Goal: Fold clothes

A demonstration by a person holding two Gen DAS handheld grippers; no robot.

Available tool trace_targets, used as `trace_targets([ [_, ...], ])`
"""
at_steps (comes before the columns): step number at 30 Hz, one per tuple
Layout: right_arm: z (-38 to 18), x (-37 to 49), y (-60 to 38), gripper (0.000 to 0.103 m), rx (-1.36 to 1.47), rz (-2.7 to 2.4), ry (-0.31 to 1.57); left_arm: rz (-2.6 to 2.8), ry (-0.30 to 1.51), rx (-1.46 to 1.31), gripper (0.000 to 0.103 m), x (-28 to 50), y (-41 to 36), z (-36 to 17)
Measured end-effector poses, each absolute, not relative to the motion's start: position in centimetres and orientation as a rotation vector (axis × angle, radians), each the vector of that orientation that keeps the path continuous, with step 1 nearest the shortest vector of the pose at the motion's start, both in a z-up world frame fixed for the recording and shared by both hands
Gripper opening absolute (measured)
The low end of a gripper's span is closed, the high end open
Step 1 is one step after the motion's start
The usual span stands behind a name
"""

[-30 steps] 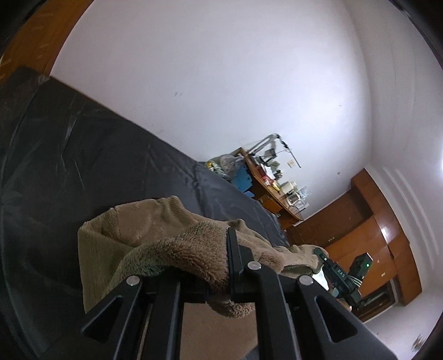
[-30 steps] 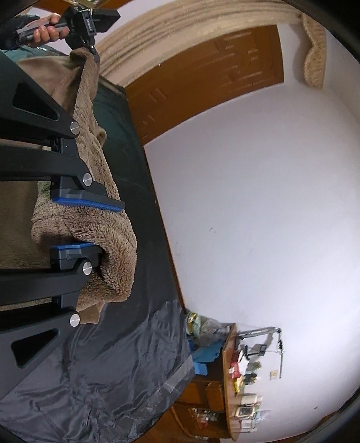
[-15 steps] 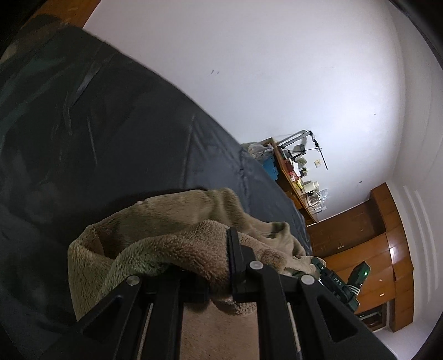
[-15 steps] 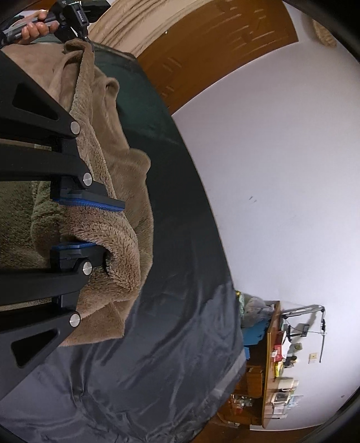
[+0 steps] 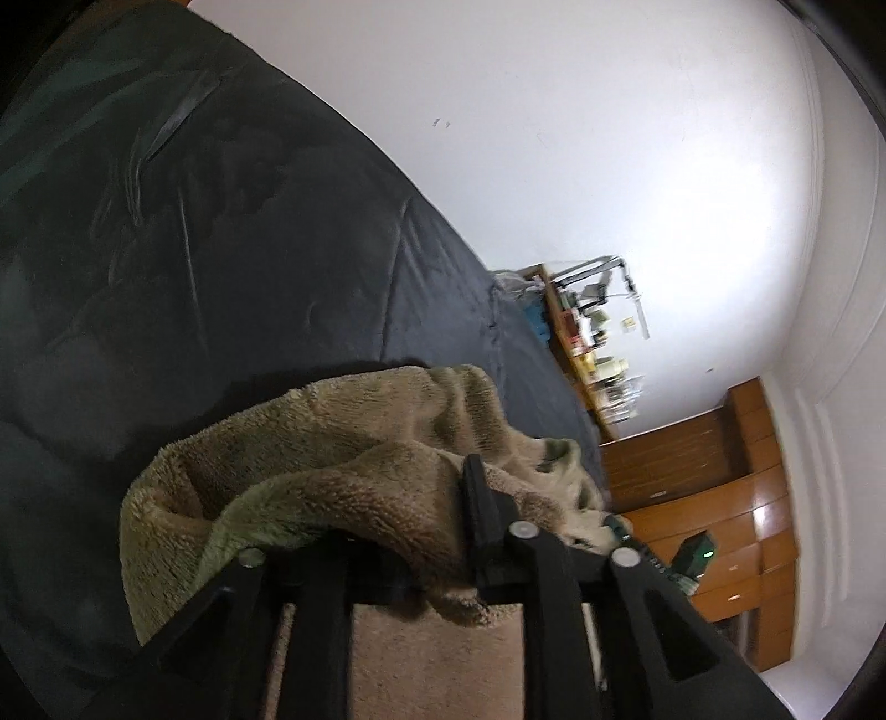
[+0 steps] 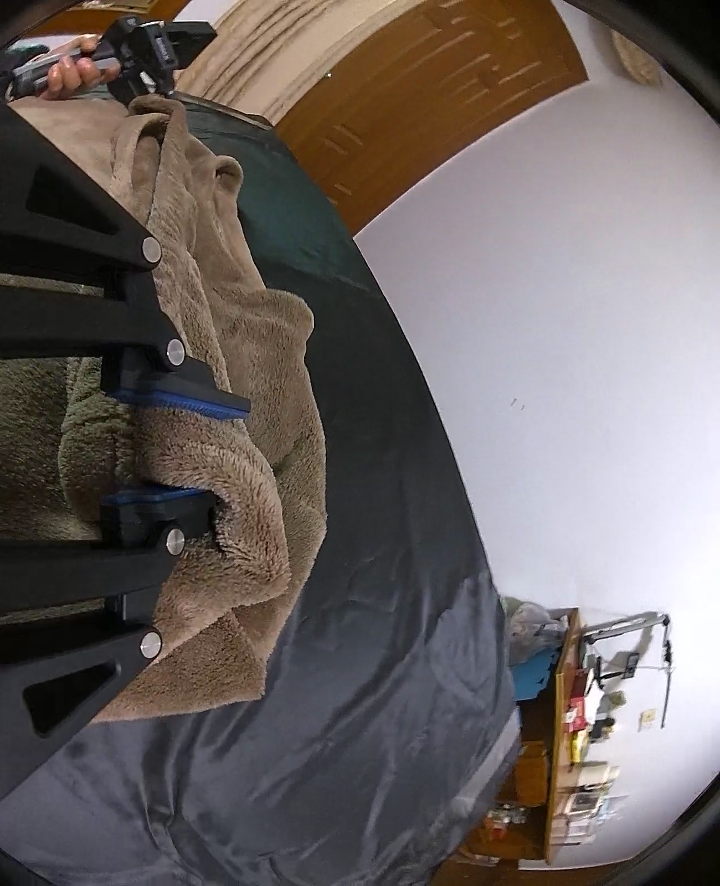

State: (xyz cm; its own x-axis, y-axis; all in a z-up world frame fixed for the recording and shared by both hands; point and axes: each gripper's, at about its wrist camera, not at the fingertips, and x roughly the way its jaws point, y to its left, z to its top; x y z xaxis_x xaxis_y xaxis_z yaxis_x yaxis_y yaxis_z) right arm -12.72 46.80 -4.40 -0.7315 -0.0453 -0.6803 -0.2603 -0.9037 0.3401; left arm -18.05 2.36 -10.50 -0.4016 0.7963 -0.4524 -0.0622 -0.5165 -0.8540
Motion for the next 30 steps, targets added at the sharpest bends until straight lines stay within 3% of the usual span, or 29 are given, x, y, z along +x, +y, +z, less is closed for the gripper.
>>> trace_targets([
  [1,-4.1,-12.5,46.9,0.024,-1.092,2.747,0.654,1.919,-1.118,-1.2,0.058,-17.9,1.9,-10.4],
  [2,-3.8,-12.2,46.9,0.025,-1.09,2.75,0.668,1.87,-1.178,-1.164,0.075,-17.8,1.5,-10.3],
  [3,-3.5,-12.0,47.0,0.027,-1.087,2.753,0.683,1.846,-1.214,-1.134,0.084,-17.7,1.2,-10.1],
  [5,-2.9,-11.4,47.2,0.038,-1.07,2.766,0.727,1.882,-1.23,-1.086,0.086,-17.2,0.2,-9.0],
  [6,-2.4,-11.2,47.2,0.059,-1.055,2.768,0.733,1.92,-1.215,-1.072,0.09,-17.0,-0.2,-8.4],
  [7,-2.0,-11.0,47.3,0.073,-1.039,2.77,0.738,1.957,-1.194,-1.073,0.091,-16.7,-0.5,-7.9],
  [8,-1.5,-10.6,47.3,0.074,-1.029,2.76,0.735,2.0,-1.162,-1.091,0.094,-16.4,-0.6,-7.6],
  [14,0.0,-8.9,46.0,0.074,-1.066,2.793,0.568,2.178,-0.843,-1.164,0.095,-13.4,1.1,-5.7],
  [21,-1.6,-7.2,42.2,0.074,-1.241,2.782,0.108,2.333,-0.235,-1.118,0.095,-8.9,8.1,-2.9],
  [26,-2.8,-7.7,39.9,0.074,-1.367,2.767,-0.062,2.293,-0.184,-1.204,0.095,-10.9,10.9,-3.5],
  [30,-4.2,-9.3,39.7,0.074,-1.446,2.749,-0.045,2.274,-0.153,-1.335,0.095,-13.3,12.5,-5.2],
])
